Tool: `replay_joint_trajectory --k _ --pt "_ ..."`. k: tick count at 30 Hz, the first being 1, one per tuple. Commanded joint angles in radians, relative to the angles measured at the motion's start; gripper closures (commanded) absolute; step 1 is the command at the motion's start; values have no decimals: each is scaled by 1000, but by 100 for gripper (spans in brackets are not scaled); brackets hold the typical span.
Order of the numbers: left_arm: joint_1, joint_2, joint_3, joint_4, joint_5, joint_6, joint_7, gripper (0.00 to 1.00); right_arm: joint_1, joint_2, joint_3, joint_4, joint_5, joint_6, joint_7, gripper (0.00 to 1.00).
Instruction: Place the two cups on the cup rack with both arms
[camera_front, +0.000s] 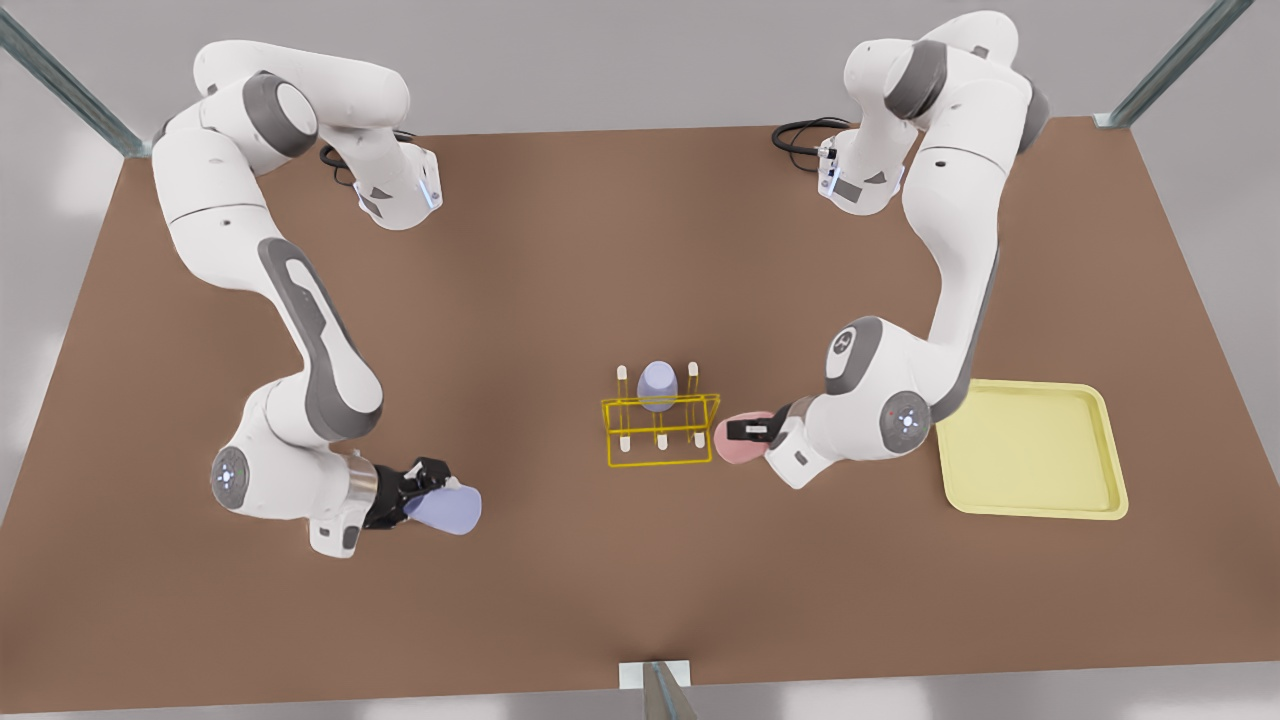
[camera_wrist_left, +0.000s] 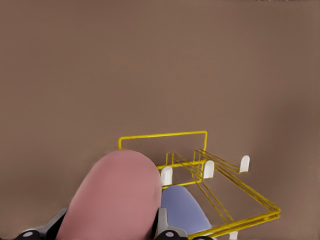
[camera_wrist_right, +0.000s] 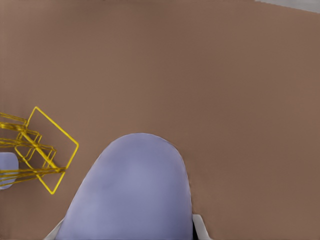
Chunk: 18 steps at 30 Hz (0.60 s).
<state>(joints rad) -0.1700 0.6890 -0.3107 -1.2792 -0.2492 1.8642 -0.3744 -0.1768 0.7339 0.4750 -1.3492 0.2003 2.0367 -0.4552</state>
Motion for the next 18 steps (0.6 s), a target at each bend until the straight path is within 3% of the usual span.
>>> replay_joint_trajectory --k 1,8,9,14,15,16,18 --pt "-20 12 -1 26 -1 -3 -538 17 34 10 0 25 48 16 -10 19" --pt "-68 49 -1 32 1 82 -586 16 181 61 1 104 96 85 85 19" --pt "-69 53 -1 31 2 99 -584 0 198 61 0 107 113 89 113 19" --pt "-68 44 4 31 13 78 -589 0 249 61 0 114 128 105 289 19" --pt "-8 24 15 73 109 -83 -581 0 256 61 0 104 134 105 325 19" --pt "53 24 21 236 192 -314 -485 0 267 61 0 101 133 102 352 19" --pt "167 -55 18 265 387 -551 54 0 287 61 0 101 131 97 394 19"
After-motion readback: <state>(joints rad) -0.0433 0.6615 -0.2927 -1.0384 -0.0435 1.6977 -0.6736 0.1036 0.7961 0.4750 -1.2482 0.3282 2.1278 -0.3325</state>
